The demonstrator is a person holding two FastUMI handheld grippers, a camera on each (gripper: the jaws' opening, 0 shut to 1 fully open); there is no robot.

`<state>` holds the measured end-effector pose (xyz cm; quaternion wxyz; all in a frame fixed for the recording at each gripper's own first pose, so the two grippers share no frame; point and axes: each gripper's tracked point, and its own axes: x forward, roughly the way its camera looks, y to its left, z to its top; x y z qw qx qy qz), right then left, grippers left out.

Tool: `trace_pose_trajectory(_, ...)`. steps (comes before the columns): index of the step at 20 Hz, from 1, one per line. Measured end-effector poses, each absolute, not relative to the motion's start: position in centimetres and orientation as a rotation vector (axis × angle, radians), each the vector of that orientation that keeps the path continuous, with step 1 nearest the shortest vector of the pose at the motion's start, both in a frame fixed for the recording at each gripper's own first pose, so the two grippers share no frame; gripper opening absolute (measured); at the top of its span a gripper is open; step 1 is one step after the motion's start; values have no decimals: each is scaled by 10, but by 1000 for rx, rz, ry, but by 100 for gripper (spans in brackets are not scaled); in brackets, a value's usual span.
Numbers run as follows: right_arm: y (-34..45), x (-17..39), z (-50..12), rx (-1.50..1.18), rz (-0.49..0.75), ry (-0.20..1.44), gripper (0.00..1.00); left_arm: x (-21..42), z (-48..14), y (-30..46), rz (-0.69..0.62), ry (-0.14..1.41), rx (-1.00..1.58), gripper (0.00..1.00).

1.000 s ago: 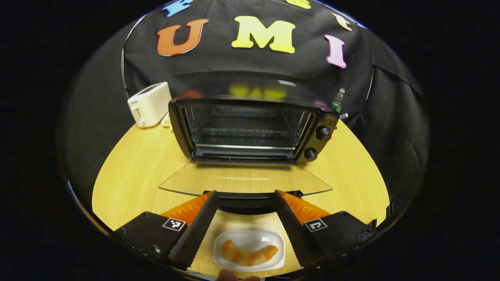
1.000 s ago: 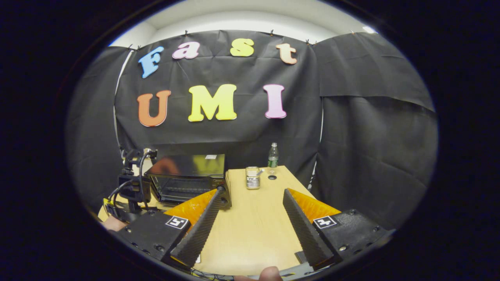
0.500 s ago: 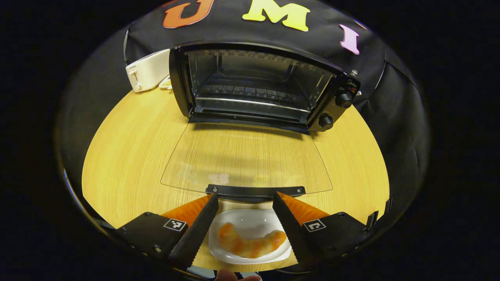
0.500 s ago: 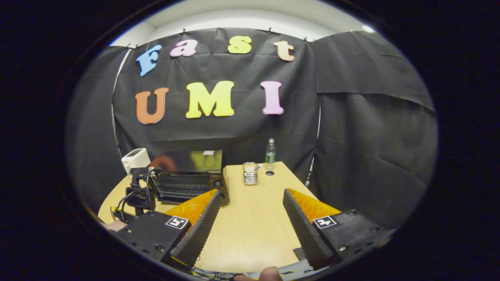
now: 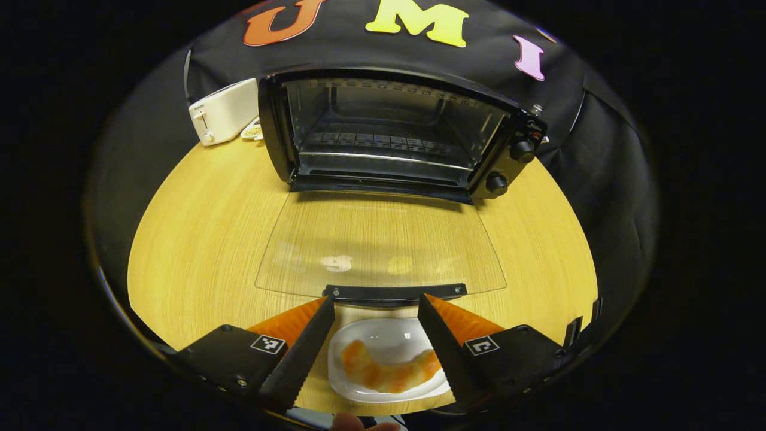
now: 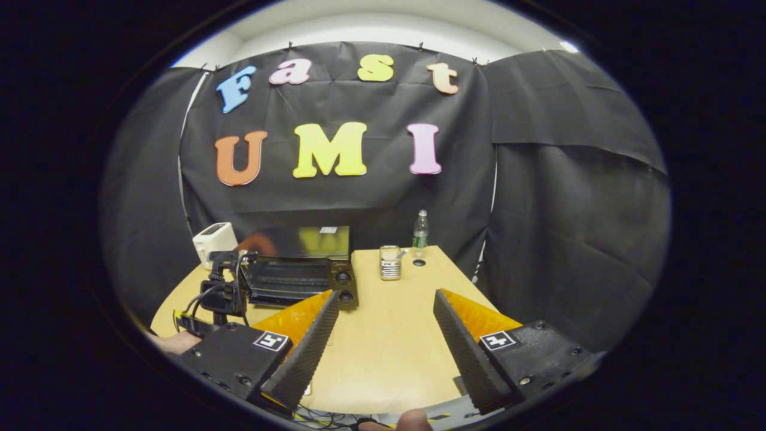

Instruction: Open the electric oven with the left hand, put the food in, and close the electric oven.

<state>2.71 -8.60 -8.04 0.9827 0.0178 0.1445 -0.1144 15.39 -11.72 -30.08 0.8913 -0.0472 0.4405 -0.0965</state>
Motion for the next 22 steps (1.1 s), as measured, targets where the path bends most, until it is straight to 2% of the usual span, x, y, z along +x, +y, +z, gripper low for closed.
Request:
trace_pose_trajectory(9, -23, 17, -104, 62, -110, 343, 100, 140, -219, -77, -231, 670, -29, 93)
trace_pose_trajectory(15, 45, 8, -155, 69, 30, 455, 100, 103, -174, -3, -152, 551, -82, 93)
trace_pose_trajectory(22, 111, 10, -243, 55, 150, 624, 100, 57, -152, 72, -42, 523, -156, 93)
